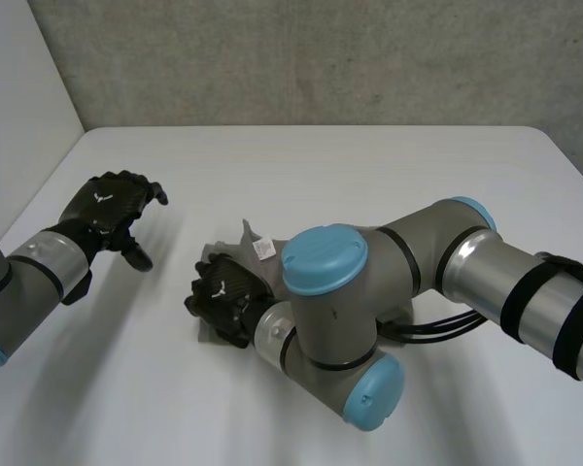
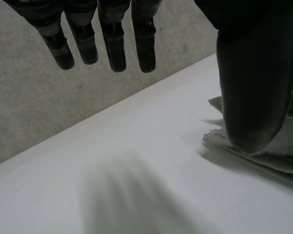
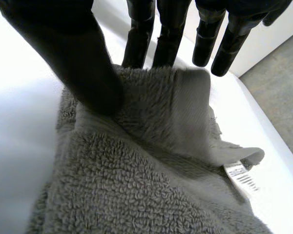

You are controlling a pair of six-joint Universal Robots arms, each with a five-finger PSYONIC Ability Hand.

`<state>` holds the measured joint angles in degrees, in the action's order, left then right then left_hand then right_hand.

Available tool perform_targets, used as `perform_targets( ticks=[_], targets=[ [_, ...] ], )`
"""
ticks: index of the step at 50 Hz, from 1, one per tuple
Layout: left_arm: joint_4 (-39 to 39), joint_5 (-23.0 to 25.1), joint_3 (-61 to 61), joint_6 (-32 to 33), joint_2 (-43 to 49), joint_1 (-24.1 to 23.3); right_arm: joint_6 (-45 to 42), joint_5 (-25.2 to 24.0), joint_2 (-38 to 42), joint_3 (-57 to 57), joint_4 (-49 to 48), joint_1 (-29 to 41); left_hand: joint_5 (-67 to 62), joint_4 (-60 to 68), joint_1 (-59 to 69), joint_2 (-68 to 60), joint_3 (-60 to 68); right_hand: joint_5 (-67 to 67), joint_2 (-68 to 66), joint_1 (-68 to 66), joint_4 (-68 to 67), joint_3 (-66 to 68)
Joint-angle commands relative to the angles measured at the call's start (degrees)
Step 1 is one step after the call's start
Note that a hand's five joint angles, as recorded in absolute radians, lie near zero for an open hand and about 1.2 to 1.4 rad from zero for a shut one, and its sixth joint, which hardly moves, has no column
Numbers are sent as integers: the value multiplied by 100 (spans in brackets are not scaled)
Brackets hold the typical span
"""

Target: Fold the towel.

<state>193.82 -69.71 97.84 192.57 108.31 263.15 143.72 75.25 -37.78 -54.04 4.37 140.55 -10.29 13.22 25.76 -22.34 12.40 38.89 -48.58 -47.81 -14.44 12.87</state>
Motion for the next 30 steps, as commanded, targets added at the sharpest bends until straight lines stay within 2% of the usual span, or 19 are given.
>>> perform_targets(
  ticks=[1,7,9,13,15,18,21,24,30],
  targets=[
    [15,1,33,0,-3,-36,59,174,-263,-159,46,-71,99,-322,-646,304,-240,-3889,3858,3781,444,-287],
    [6,1,33,0,-3,-80,253,157,-1179,-652,20,-467,116,-322,-663,321,-240,-3889,3858,3781,444,-287],
    [6,1,51,-9,-3,-141,707,104,-1765,-1054,2,-790,116,-322,-663,321,-240,-3889,3858,3781,444,-287],
    [6,10,77,-9,-21,-317,1255,60,-2312,-1478,-33,-1126,116,-322,-663,321,-240,-3889,3858,3781,444,-287],
    [6,10,77,-9,-30,-501,1579,-19,-2741,-2055,-33,-1589,116,-322,-663,321,-240,-3889,3858,3781,444,-287],
    [6,19,86,-9,-30,-598,1650,-116,-2901,-2392,-51,-1820,116,-322,-663,321,-240,-3889,3858,3781,444,-287],
    [-28,63,103,-9,-30,-983,1694,-466,-3191,-3364,-287,-2521,116,-322,-663,321,-240,-3889,3858,3781,444,-287],
    [-55,72,182,0,-21,-1230,1703,-573,-3253,-3927,-585,-2882,116,-322,-663,321,-240,-3889,3858,3781,444,-287],
    [-55,72,349,35,14,-1442,1721,-599,-3235,-4572,-1105,-3191,99,-322,-646,305,-240,-3889,3858,3781,444,-287]
  ],
)
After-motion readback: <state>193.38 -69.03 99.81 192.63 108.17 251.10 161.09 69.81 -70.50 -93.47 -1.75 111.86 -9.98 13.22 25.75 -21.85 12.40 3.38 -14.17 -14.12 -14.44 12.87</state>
